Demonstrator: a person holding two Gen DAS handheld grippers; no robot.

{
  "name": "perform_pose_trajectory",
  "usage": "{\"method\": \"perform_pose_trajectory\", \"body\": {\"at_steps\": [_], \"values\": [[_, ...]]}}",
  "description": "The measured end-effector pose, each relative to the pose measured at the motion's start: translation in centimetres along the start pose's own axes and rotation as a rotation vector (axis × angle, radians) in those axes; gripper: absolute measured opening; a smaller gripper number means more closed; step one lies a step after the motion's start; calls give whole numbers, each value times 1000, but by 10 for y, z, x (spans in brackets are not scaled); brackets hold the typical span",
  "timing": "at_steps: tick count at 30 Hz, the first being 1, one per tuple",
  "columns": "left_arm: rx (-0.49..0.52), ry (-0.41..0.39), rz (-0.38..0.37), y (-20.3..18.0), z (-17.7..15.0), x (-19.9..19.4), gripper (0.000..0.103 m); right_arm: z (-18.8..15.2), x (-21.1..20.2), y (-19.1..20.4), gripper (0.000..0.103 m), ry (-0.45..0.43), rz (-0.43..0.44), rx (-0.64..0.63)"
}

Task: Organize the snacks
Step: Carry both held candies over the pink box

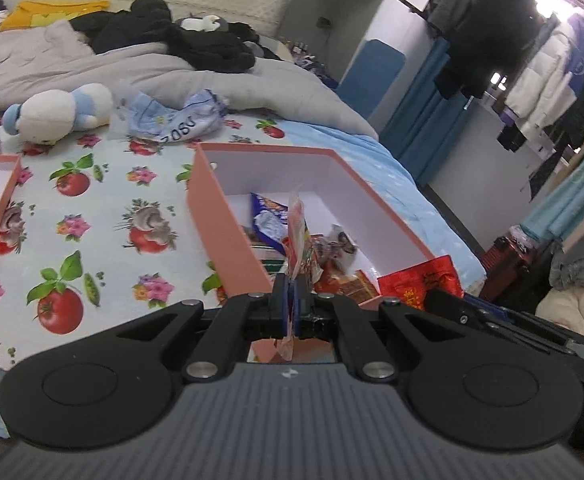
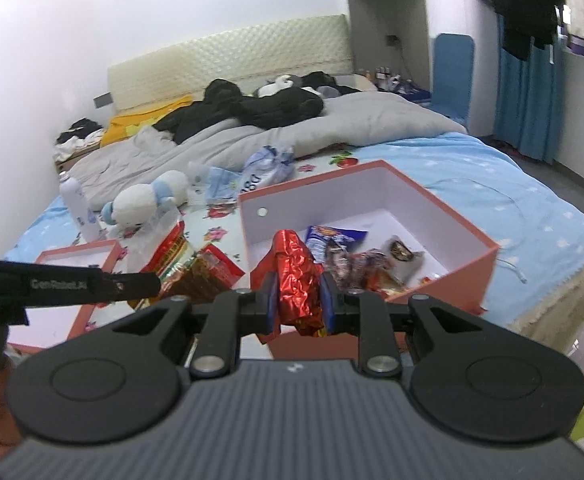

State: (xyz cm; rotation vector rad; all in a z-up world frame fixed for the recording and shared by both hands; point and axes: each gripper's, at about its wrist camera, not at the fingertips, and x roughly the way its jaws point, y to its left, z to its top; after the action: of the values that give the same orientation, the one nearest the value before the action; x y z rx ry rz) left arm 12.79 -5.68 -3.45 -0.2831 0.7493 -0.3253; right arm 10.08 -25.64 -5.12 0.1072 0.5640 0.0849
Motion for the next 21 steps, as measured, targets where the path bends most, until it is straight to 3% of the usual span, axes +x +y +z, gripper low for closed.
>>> {"method": "perform_pose_trajectory", "body": {"at_steps": [9, 21], "values": [[-1, 27, -10, -14, 30, 36, 3, 12, 24, -23, 26, 25, -11, 36], [44, 102, -6, -26, 88, 140, 3, 47, 104, -59, 26, 66, -21, 73]]}}
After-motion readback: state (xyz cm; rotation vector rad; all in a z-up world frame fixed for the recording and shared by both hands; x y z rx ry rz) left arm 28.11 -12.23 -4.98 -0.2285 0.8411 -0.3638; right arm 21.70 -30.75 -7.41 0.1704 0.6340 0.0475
